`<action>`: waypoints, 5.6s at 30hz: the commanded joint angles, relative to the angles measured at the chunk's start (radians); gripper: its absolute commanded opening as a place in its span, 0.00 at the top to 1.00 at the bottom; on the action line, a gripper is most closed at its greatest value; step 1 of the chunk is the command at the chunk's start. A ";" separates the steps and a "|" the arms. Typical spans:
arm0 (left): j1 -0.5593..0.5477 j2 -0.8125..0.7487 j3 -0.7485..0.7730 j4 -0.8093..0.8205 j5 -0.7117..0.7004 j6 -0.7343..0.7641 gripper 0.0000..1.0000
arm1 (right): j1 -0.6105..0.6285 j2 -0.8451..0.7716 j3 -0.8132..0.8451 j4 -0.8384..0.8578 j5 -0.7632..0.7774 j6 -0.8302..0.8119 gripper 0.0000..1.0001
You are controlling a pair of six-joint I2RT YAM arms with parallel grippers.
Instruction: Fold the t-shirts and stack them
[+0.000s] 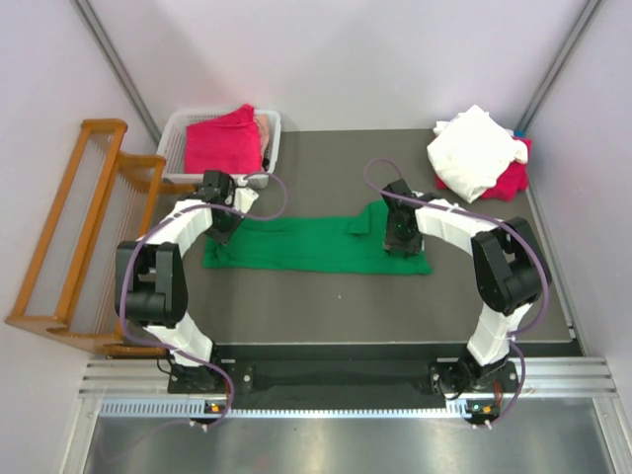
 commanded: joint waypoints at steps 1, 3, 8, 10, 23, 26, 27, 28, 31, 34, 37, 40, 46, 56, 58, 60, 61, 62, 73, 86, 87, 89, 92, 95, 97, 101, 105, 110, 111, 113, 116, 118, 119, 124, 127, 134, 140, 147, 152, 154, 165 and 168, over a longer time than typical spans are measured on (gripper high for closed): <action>0.018 -0.038 0.004 0.007 -0.023 0.050 1.00 | 0.006 0.007 -0.008 -0.001 -0.033 0.014 0.55; 0.029 -0.032 -0.009 0.032 -0.043 0.081 1.00 | 0.004 0.007 -0.010 0.004 -0.030 0.014 0.55; 0.104 0.054 0.025 0.118 -0.086 0.148 0.99 | 0.003 0.008 -0.007 0.007 -0.038 0.017 0.57; 0.139 0.121 0.101 0.123 -0.091 0.155 0.99 | 0.003 0.005 -0.013 0.013 -0.042 0.020 0.57; 0.123 0.137 0.192 0.006 -0.014 0.116 0.95 | 0.026 -0.007 0.062 -0.018 -0.016 -0.015 0.59; 0.124 0.108 0.165 0.001 -0.011 0.124 0.92 | 0.024 0.036 0.043 -0.007 -0.102 -0.034 0.58; 0.123 0.096 0.152 0.003 -0.011 0.127 0.88 | 0.026 0.055 0.021 -0.007 -0.116 -0.040 0.58; 0.126 0.090 0.148 0.004 -0.020 0.131 0.83 | 0.026 0.083 0.010 -0.007 -0.131 -0.040 0.58; 0.127 0.082 0.142 0.007 -0.042 0.147 0.01 | 0.023 0.059 -0.066 0.042 -0.138 -0.008 0.59; 0.144 0.082 0.139 0.026 -0.074 0.167 0.01 | 0.021 -0.007 -0.112 0.050 -0.077 0.023 0.59; 0.193 0.105 0.160 0.052 -0.083 0.171 0.01 | 0.013 -0.074 -0.113 0.007 0.029 0.021 0.59; 0.248 0.149 0.253 -0.031 -0.005 0.127 0.01 | -0.023 -0.140 -0.109 -0.018 0.085 0.008 0.58; 0.282 0.088 0.266 -0.017 0.019 0.090 0.01 | -0.114 -0.213 -0.085 -0.050 0.140 -0.054 0.58; 0.279 0.030 0.303 -0.121 0.121 0.075 0.01 | -0.096 -0.282 -0.050 0.013 -0.036 -0.034 0.62; 0.265 0.022 0.312 -0.143 0.131 0.069 0.01 | -0.013 -0.192 0.001 -0.025 -0.062 -0.055 0.63; 0.248 -0.004 0.307 -0.173 0.156 0.059 0.01 | 0.102 -0.135 0.059 -0.042 -0.056 -0.060 0.63; 0.238 -0.015 0.291 -0.178 0.159 0.050 0.01 | 0.130 -0.103 0.065 -0.038 -0.053 -0.057 0.63; 0.224 -0.042 0.275 -0.183 0.164 0.047 0.01 | 0.168 -0.093 0.072 -0.023 -0.059 -0.052 0.63; 0.034 -0.170 0.073 -0.095 0.193 -0.114 0.01 | 0.234 0.026 0.024 0.042 -0.116 -0.014 0.61; 0.032 -0.200 0.063 -0.086 0.145 -0.085 0.01 | 0.066 -0.032 -0.136 0.007 0.013 0.136 0.63; 0.032 -0.202 0.063 -0.083 0.142 -0.083 0.01 | 0.058 -0.050 -0.131 -0.015 0.031 0.146 0.64; 0.032 -0.205 0.063 -0.081 0.133 -0.077 0.01 | 0.018 -0.067 -0.102 -0.059 0.088 0.161 0.64; 0.034 -0.211 0.063 -0.077 0.118 -0.069 0.01 | -0.045 -0.111 -0.094 -0.119 0.122 0.175 0.66; 0.034 -0.219 0.063 -0.075 0.107 -0.065 0.01 | -0.092 -0.182 -0.115 -0.136 0.166 0.175 0.59; 0.034 -0.225 0.063 -0.074 0.105 -0.062 0.01 | -0.117 -0.236 -0.138 -0.138 0.197 0.169 0.55; 0.034 -0.226 0.065 -0.087 0.128 -0.066 0.01 | -0.160 -0.273 -0.146 -0.122 0.206 0.132 0.53; 0.024 -0.223 0.103 -0.164 0.217 -0.076 0.01 | -0.091 -0.273 -0.087 -0.098 0.198 0.106 0.52; -0.107 -0.233 0.048 -0.218 0.153 -0.046 0.01 | 0.072 -0.120 0.094 -0.088 0.154 0.046 0.51; -0.126 -0.226 0.030 -0.212 0.139 -0.051 0.01 | 0.087 -0.092 0.137 -0.082 0.122 0.037 0.50; -0.154 -0.219 -0.006 -0.203 0.145 -0.063 0.01 | 0.130 -0.023 0.173 -0.073 0.119 0.017 0.50; -0.178 -0.200 -0.033 -0.198 0.160 -0.089 0.01 | 0.165 0.025 0.226 -0.072 0.117 0.012 0.50; -0.199 -0.187 -0.049 -0.189 0.154 -0.099 0.01 | 0.170 0.037 0.223 -0.029 0.103 0.011 0.50; -0.201 -0.182 -0.062 -0.183 0.154 -0.102 0.01 | 0.168 0.049 0.219 -0.016 0.093 0.009 0.50; -0.201 -0.134 -0.105 -0.160 0.199 -0.118 0.01 | 0.168 0.123 0.204 0.019 0.080 -0.008 0.51; -0.222 -0.111 -0.104 -0.163 0.265 -0.143 0.01 | 0.168 0.164 0.196 0.036 0.073 -0.012 0.51; -0.236 -0.042 -0.098 -0.157 0.286 -0.152 0.01 | 0.168 0.165 0.185 0.050 0.059 -0.008 0.52; -0.210 -0.029 -0.136 -0.138 0.223 -0.135 0.01 | 0.155 0.140 0.171 0.042 0.062 -0.009 0.52; -0.073 -0.009 -0.105 -0.134 0.256 -0.117 0.01 | 0.144 0.116 0.136 0.051 0.057 -0.012 0.52; -0.054 -0.039 -0.030 -0.180 0.289 -0.122 0.01 | 0.144 0.106 0.115 0.056 0.056 -0.006 0.52; -0.054 -0.053 -0.006 -0.189 0.277 -0.122 0.01 | 0.144 0.102 0.113 0.057 0.054 -0.008 0.52; -0.138 -0.087 0.090 -0.258 0.406 -0.197 0.01 | 0.141 0.109 0.110 0.063 0.034 -0.005 0.53; -0.152 -0.058 0.047 -0.227 0.394 -0.201 0.01 | 0.141 0.103 0.110 0.063 0.034 -0.006 0.53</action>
